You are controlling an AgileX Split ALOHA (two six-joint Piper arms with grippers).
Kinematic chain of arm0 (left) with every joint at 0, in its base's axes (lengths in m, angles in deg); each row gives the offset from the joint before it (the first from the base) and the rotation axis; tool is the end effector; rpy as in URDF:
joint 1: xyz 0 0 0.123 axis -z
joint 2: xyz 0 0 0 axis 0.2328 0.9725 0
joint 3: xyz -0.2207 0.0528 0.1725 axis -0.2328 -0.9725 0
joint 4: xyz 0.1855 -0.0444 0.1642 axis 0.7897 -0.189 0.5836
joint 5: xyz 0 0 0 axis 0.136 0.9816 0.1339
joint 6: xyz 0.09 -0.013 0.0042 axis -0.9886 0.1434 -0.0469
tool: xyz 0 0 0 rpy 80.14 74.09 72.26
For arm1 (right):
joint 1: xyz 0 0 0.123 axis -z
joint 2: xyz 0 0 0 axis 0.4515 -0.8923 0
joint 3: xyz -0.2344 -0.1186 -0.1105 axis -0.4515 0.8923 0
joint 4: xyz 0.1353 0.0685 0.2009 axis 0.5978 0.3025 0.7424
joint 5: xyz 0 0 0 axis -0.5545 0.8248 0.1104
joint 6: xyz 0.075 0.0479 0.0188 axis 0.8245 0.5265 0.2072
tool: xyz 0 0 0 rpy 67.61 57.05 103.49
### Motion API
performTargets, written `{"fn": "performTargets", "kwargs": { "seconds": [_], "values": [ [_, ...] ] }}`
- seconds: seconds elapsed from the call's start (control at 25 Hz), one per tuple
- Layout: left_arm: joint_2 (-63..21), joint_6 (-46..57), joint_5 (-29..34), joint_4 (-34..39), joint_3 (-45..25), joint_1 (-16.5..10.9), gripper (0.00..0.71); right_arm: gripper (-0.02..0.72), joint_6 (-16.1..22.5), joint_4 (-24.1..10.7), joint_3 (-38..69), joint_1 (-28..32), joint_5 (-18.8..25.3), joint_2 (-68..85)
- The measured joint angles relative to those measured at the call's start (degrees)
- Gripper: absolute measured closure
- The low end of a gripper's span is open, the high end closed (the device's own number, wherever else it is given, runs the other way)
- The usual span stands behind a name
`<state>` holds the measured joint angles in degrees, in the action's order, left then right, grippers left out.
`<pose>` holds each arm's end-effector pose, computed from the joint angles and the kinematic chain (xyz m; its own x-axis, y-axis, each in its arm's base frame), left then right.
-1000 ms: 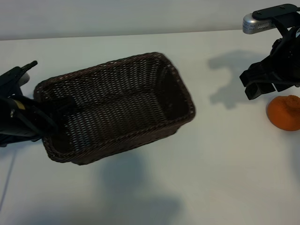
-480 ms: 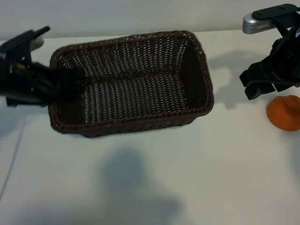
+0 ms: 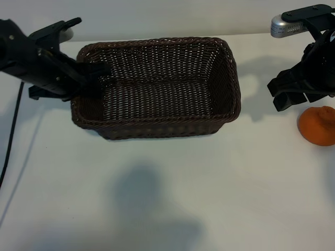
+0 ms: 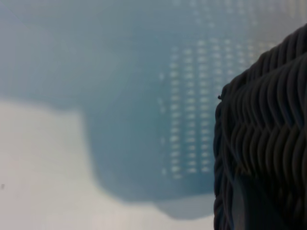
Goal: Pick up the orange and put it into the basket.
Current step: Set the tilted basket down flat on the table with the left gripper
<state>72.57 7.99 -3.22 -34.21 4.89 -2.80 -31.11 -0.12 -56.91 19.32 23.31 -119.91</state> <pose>0.3558 -0.0865 0.2001 -0.8943 -0.1997 -0.4004 -0.0497 0.9336 -0.3547 0.3030 0.0529 0.2752 -0.9485 -0.1581 -0.2743 -0.1985 0.9720 0.1261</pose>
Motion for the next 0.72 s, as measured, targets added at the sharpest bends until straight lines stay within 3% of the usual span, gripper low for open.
{"fn": "performTargets", "kwargs": {
  "seconds": [0.28, 0.72],
  "values": [
    [5.07, 0.00, -0.84, -0.82, 4.20, 3.98, 0.558, 0.108, 0.00, 0.00, 0.00, 0.00, 0.00, 0.00],
    [10.58, -2.38, -3.87, -2.85, 4.22, 5.65, 0.558, 0.108, 0.00, 0.00, 0.00, 0.00, -0.02, 0.00]
  ]
}}
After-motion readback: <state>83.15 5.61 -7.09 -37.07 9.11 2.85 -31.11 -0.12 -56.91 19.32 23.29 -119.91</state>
